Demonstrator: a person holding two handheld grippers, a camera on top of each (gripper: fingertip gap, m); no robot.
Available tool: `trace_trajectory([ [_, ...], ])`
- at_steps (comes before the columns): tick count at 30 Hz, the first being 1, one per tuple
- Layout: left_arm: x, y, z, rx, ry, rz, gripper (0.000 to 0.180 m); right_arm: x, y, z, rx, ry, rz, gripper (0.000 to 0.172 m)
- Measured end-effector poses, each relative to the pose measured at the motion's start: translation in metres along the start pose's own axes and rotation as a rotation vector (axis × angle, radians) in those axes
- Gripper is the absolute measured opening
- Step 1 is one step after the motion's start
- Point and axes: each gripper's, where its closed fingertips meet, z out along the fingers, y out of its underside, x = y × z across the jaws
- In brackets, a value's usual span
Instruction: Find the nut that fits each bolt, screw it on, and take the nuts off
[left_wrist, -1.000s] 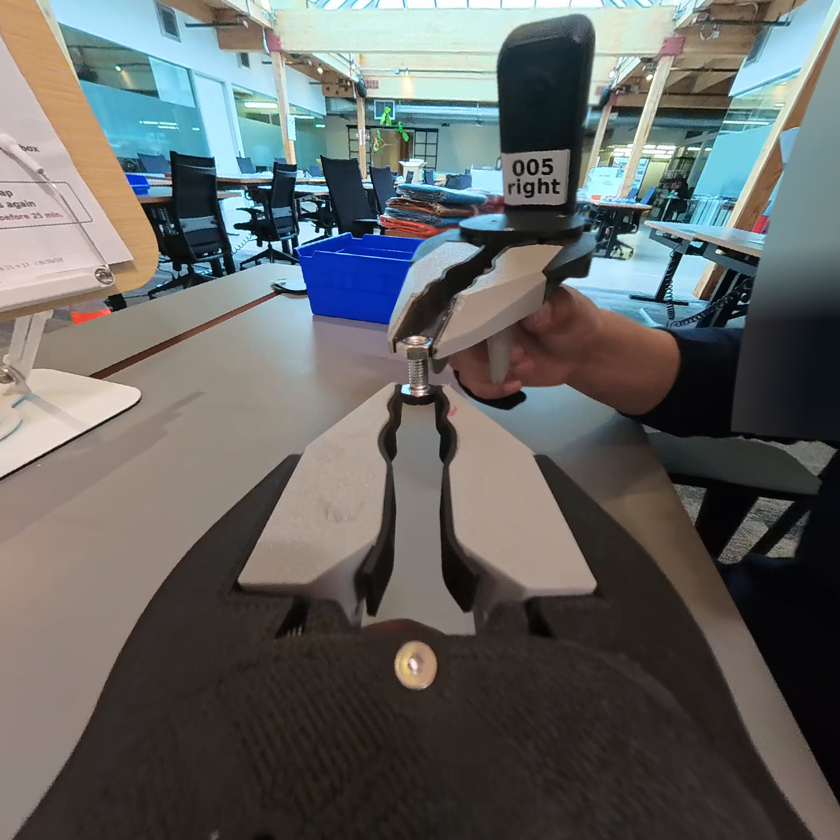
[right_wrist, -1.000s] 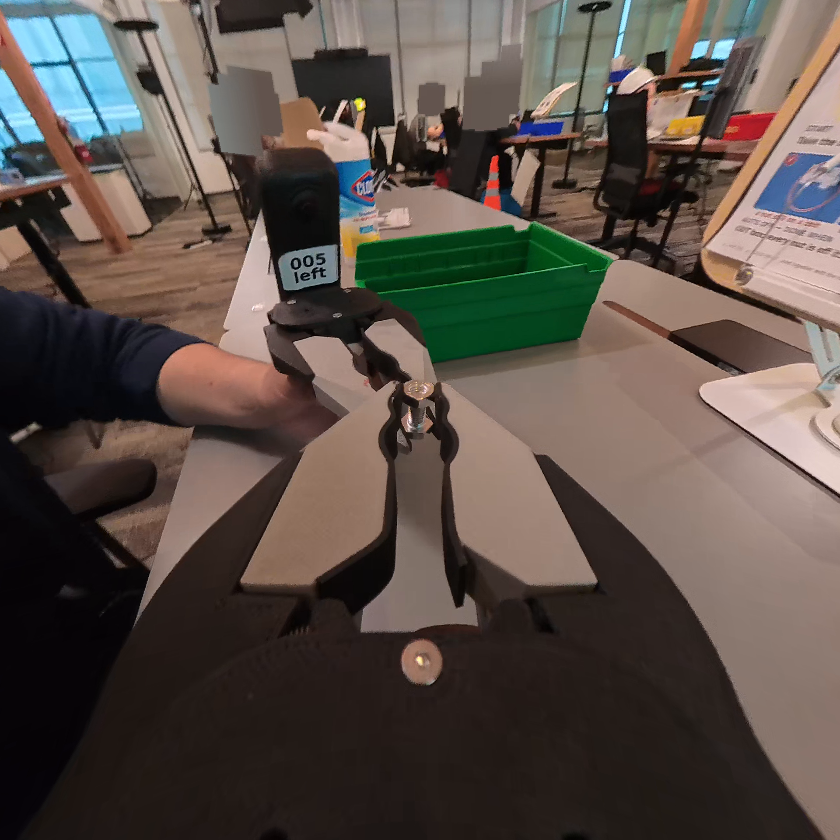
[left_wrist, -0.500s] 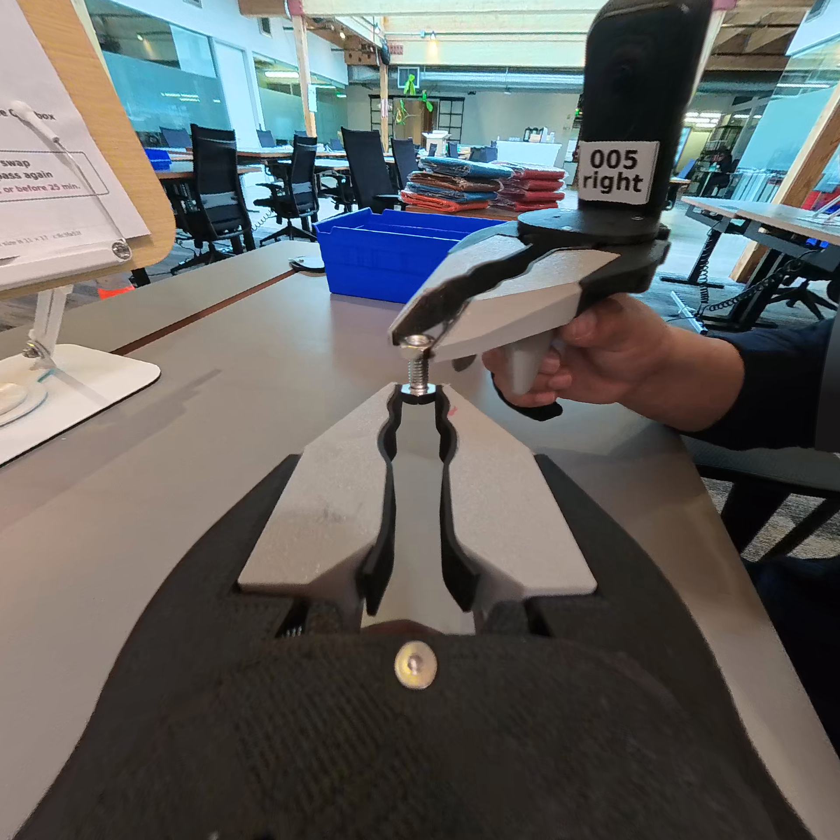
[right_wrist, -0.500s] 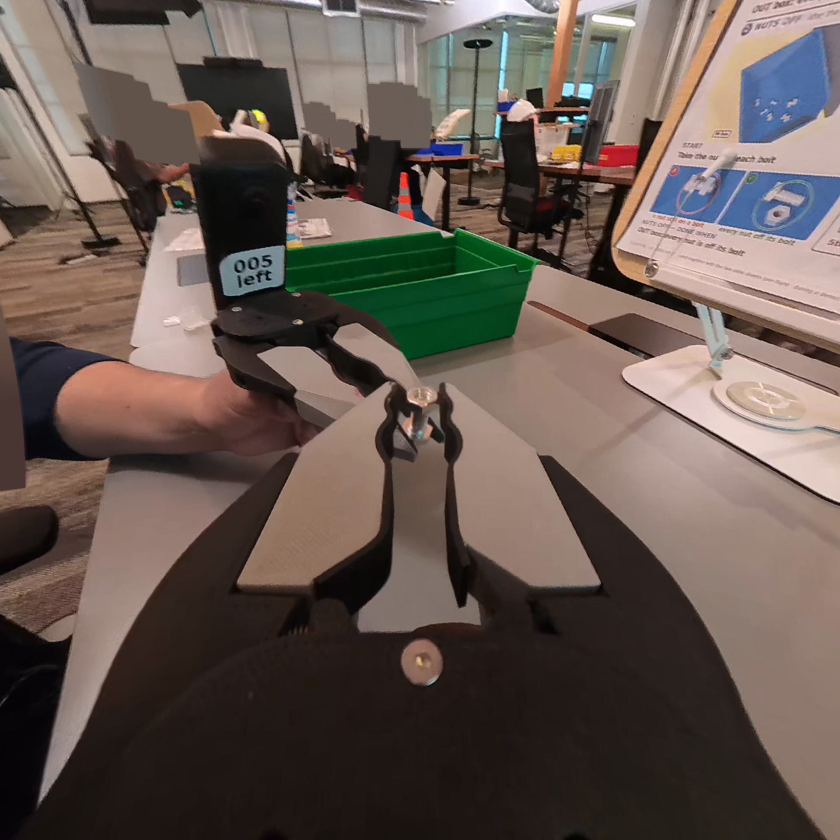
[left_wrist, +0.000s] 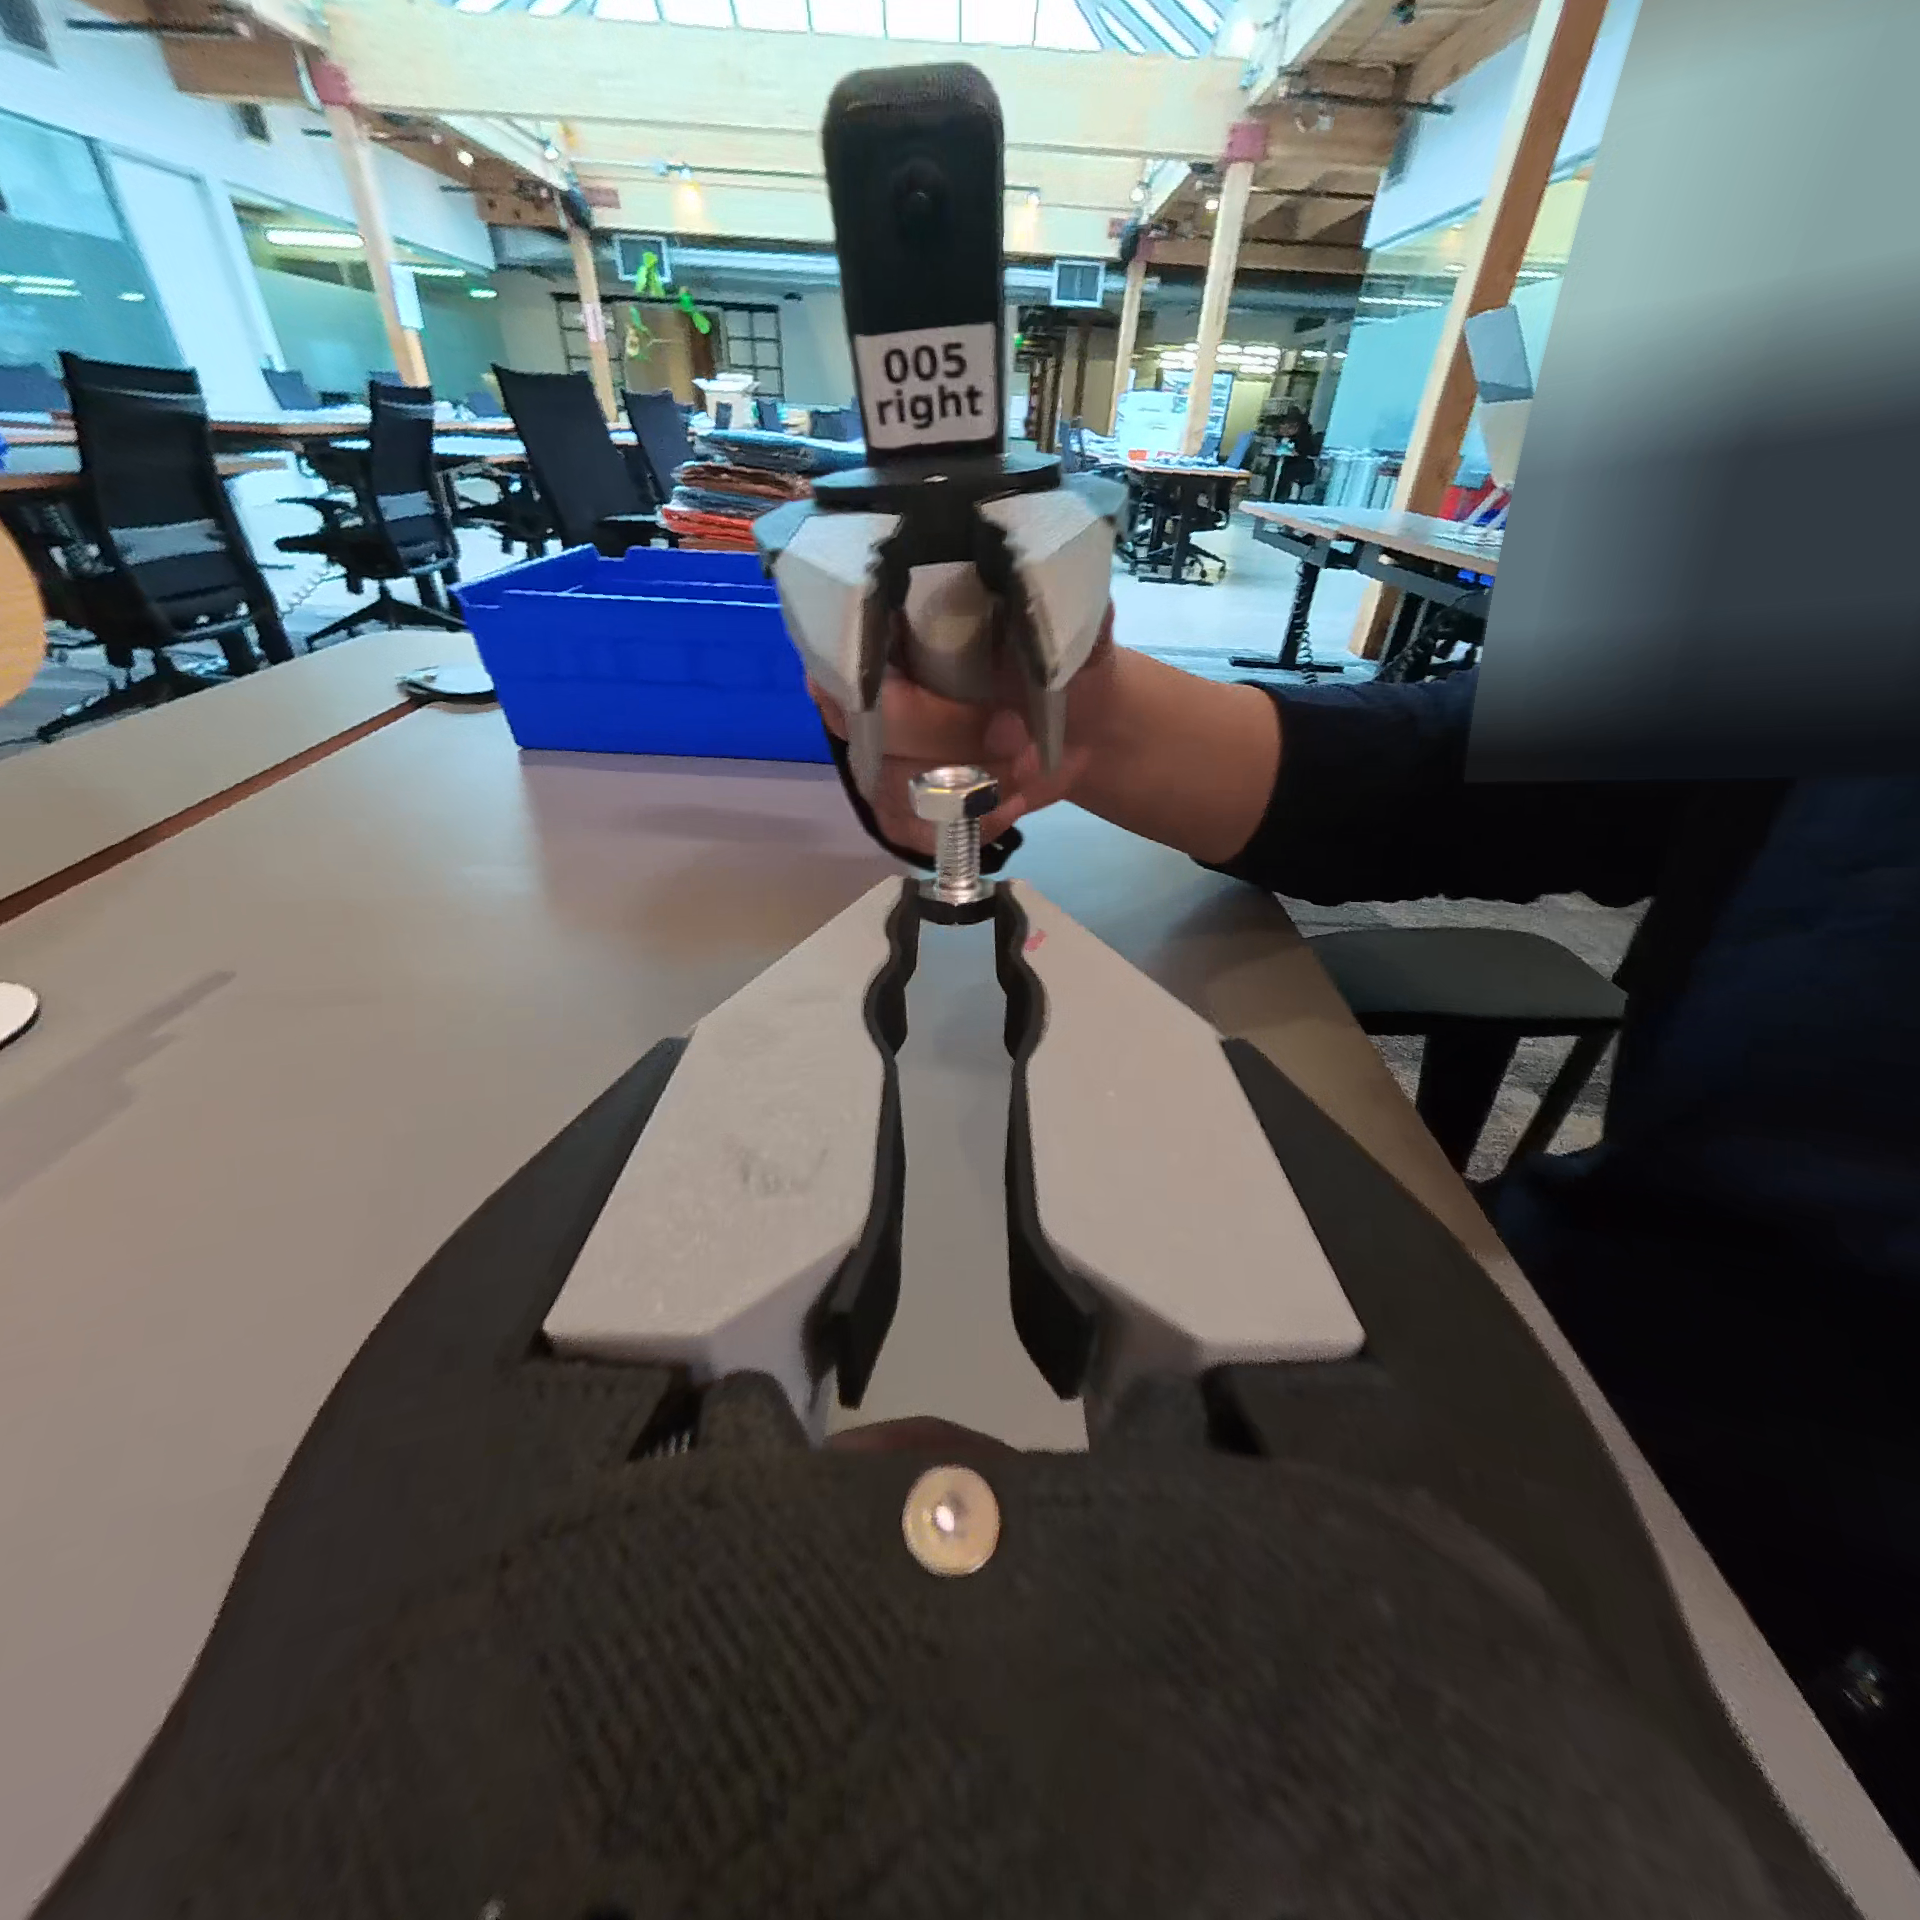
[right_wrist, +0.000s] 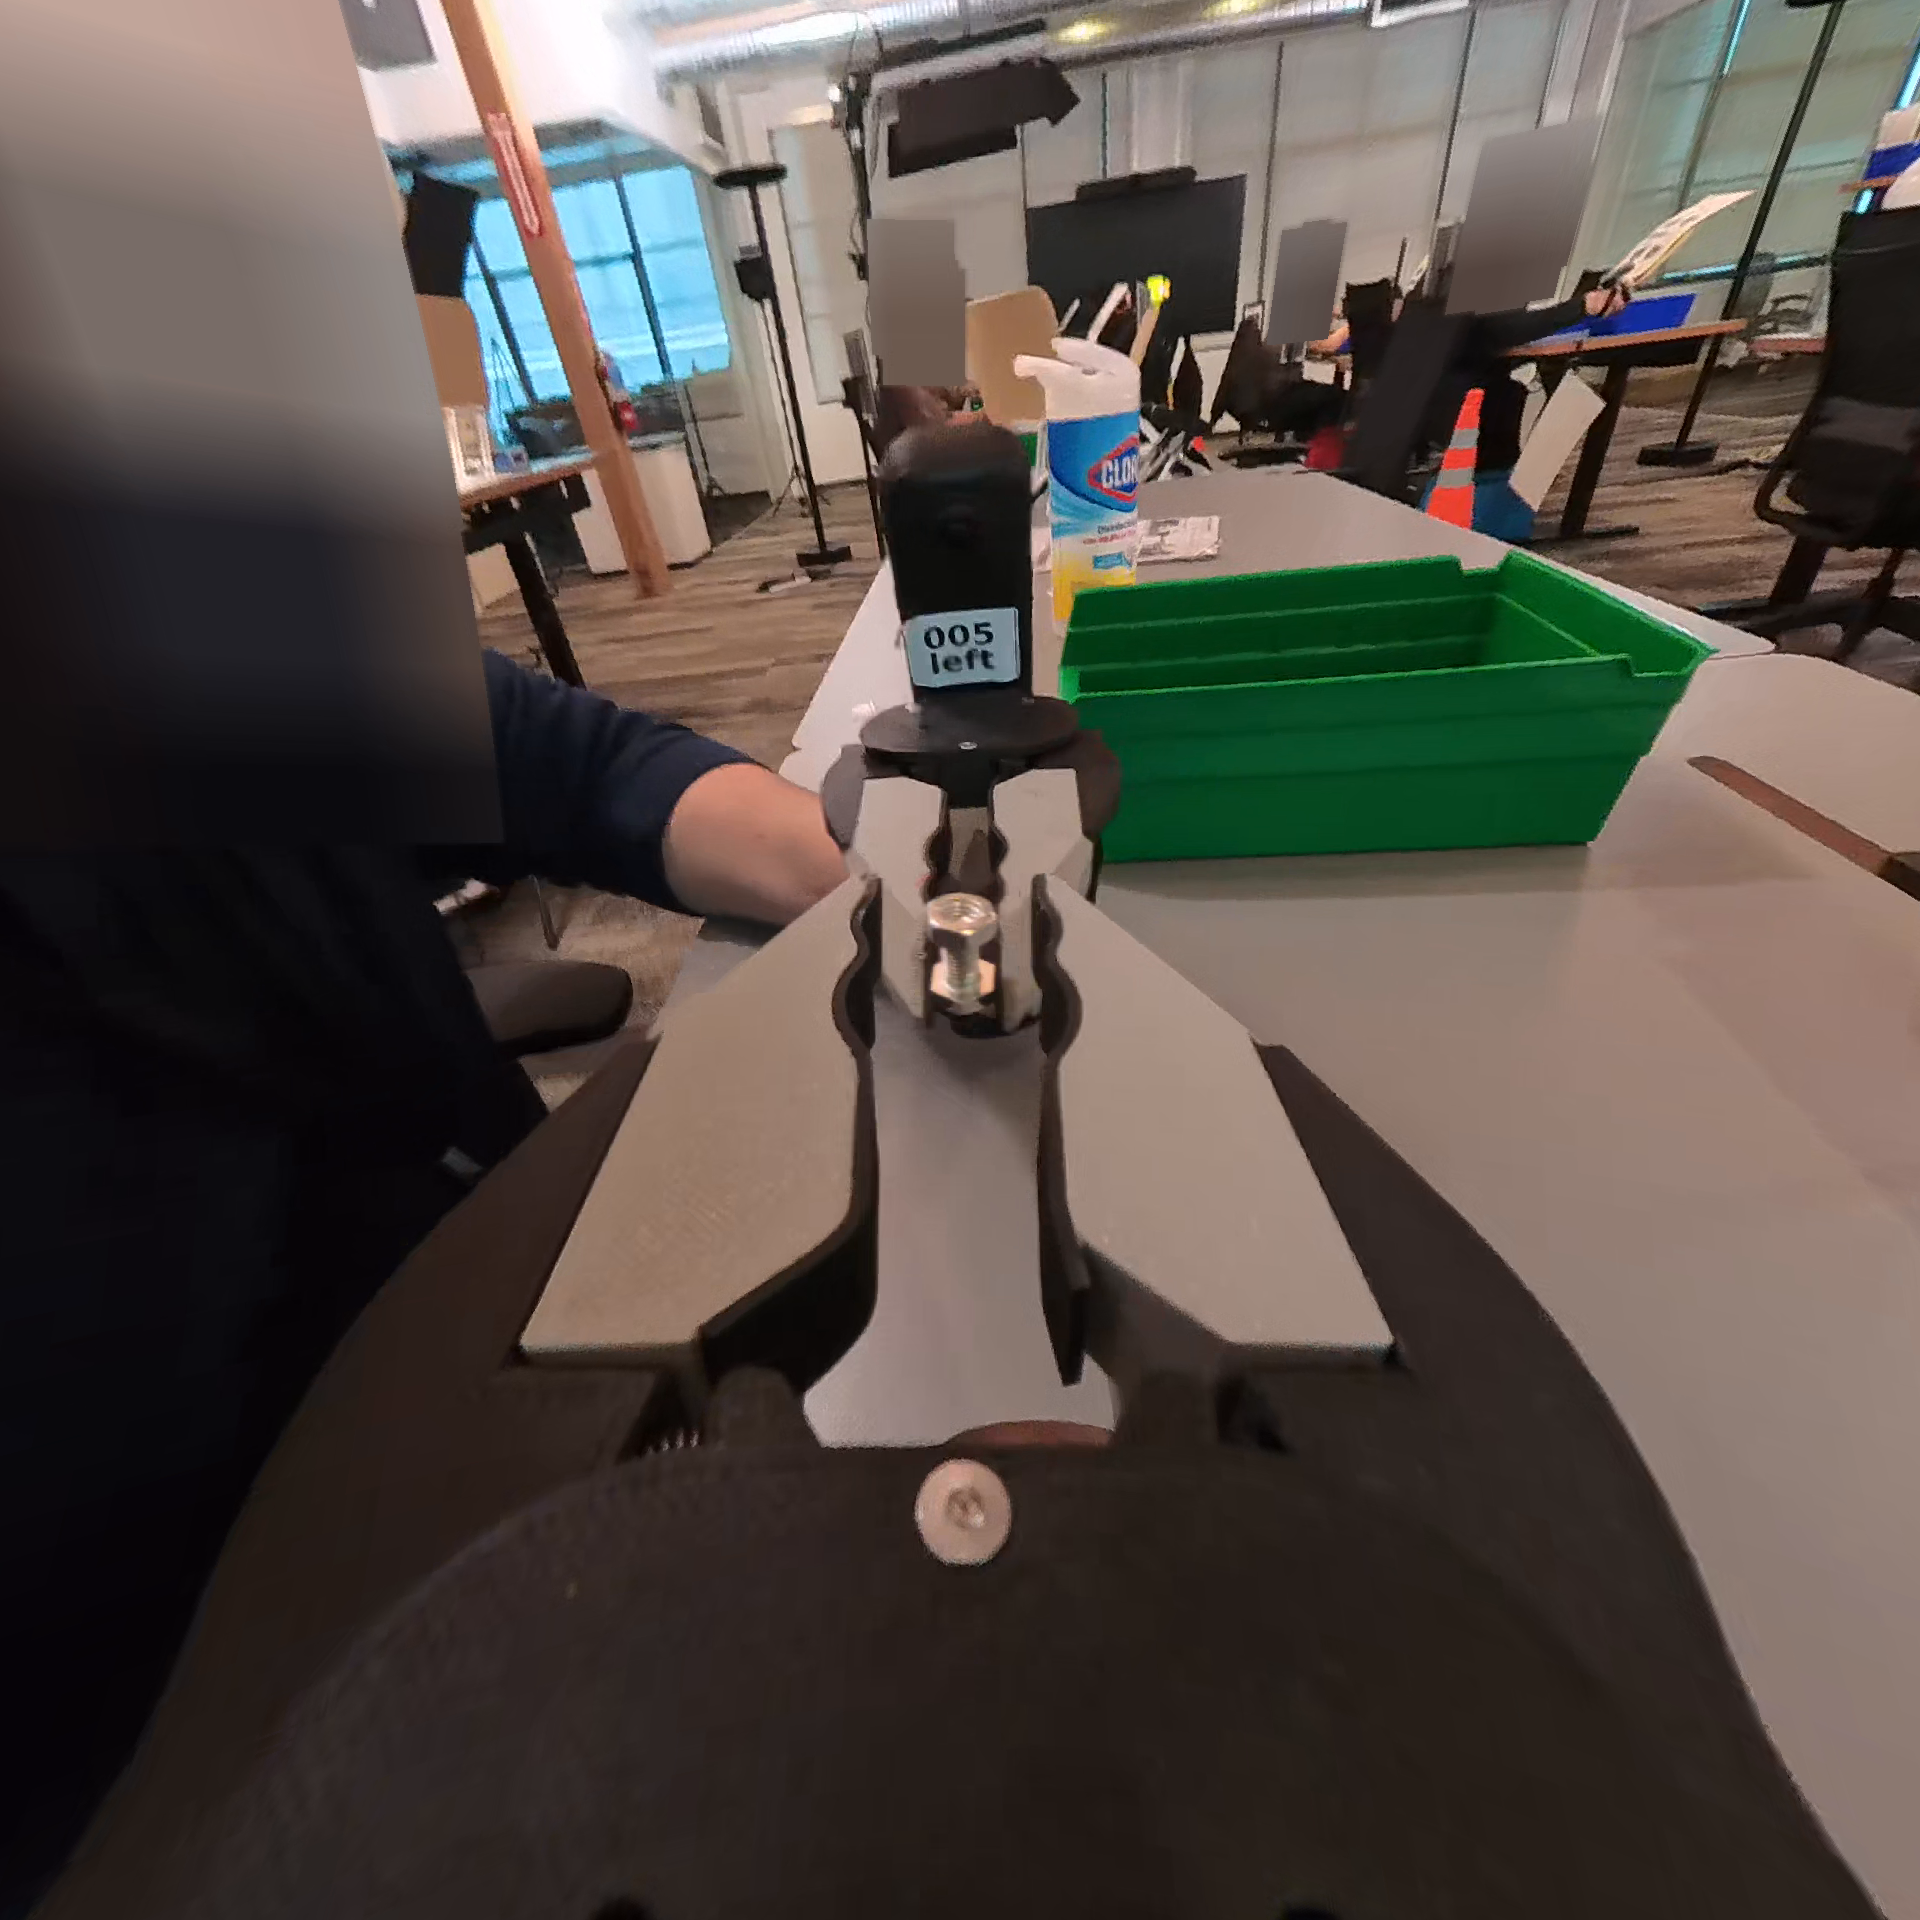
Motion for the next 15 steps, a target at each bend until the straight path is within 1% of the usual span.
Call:
trace_trajectory([
  [5, 0.005, 0.002, 0.002, -0.015, 0.014, 0.023, 0.012, -0.007, 0.013, 0.013, -0.065, -0.033, -0.037, 0.024],
  [7, 0.005, 0.001, 0.002, -0.008, 0.015, 0.023, 0.012, -0.006, 0.016, 0.015, -0.075, -0.020, -0.063, 0.013],
  [8, 0.006, 0.000, 0.002, -0.006, 0.017, 0.021, 0.012, -0.006, 0.015, 0.015, -0.071, -0.014, -0.076, 0.011],
  [12, 0.006, -0.001, 0.002, -0.004, 0.007, 0.021, 0.012, -0.006, 0.015, 0.015, -0.060, 0.009, -0.098, 0.011],
  [15, 0.001, 0.000, 0.002, -0.007, -0.025, 0.012, 0.012, 0.000, 0.015, 0.015, -0.047, 0.076, -0.135, 0.011],
])
